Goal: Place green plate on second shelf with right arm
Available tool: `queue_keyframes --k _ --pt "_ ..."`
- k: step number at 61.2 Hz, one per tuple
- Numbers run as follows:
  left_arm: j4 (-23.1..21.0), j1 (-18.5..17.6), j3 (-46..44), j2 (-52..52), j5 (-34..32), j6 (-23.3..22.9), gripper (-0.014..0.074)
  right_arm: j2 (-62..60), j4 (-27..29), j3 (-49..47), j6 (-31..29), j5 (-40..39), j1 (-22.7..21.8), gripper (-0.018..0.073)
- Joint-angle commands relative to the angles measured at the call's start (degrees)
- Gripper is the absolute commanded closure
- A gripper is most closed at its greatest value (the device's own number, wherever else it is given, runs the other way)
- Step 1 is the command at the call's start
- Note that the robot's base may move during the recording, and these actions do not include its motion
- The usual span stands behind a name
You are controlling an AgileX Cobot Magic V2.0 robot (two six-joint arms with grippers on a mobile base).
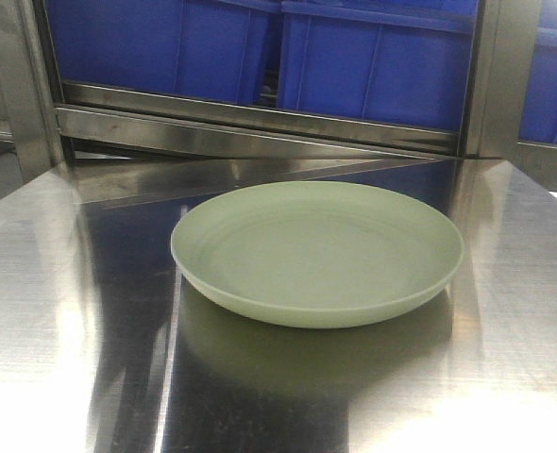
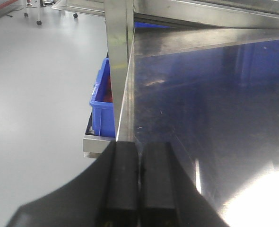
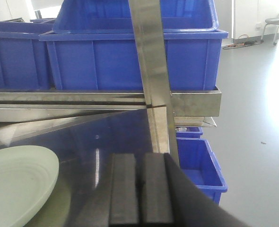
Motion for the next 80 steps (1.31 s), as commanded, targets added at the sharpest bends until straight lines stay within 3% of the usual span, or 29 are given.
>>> queue_keyframes --k 1,80 --pt "0.21 -0.28 1.81 -1.25 -3.92 0.04 0.0472 -0.99 -0.35 -0.41 -0.33 -4.92 -0.34 0.0503" --pt "0.21 -0.28 1.81 -1.25 -3.92 0.04 0.0472 -0.99 -0.35 -0.41 -0.38 -4.92 -0.34 0.0503"
